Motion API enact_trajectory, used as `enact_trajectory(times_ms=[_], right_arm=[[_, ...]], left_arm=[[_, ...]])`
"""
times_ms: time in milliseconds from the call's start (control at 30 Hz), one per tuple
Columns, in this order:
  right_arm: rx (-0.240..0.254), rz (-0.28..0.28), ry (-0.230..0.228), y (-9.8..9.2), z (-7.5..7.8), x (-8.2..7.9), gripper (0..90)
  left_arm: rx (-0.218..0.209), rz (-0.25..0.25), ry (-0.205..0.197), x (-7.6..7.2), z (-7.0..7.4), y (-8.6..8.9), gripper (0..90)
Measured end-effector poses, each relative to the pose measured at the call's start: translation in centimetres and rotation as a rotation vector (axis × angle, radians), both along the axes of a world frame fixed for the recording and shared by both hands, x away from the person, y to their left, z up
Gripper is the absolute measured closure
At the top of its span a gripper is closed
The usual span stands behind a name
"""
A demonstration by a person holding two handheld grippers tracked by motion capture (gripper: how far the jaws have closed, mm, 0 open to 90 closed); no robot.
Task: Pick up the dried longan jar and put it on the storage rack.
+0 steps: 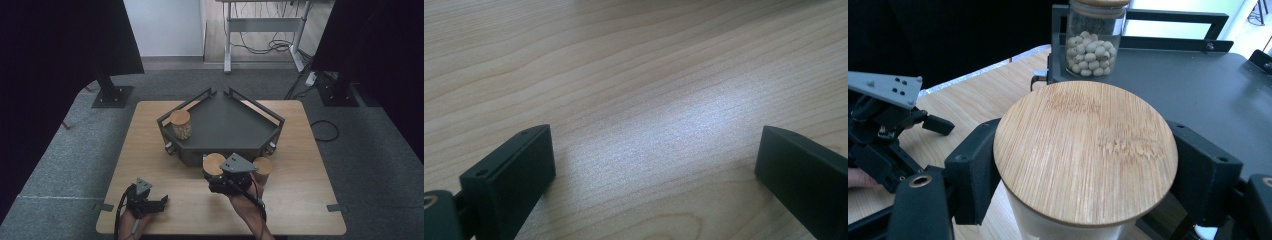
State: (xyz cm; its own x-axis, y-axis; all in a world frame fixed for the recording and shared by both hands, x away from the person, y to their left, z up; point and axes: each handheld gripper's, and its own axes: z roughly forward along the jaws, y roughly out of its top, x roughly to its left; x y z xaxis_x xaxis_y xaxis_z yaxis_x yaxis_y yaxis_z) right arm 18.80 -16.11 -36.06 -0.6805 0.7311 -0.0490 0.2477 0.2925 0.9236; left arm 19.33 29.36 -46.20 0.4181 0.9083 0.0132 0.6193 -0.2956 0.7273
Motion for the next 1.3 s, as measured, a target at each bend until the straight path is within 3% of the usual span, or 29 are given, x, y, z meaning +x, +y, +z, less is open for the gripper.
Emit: enact_trajectory(times_ms=[833,1300], right_arm=[[0.012,0.002,-0.004,-0.1,2.9,2.7,22.6],[0.019,0.001,-0.012,-0.1,3.8,4.5,22.6]], left_arm=[[0.0,-0.001,0.001,0.0,0.0,0.0,2.4],[0.001,-0.003,0.001,0.0,0.0,0.0,2.4]])
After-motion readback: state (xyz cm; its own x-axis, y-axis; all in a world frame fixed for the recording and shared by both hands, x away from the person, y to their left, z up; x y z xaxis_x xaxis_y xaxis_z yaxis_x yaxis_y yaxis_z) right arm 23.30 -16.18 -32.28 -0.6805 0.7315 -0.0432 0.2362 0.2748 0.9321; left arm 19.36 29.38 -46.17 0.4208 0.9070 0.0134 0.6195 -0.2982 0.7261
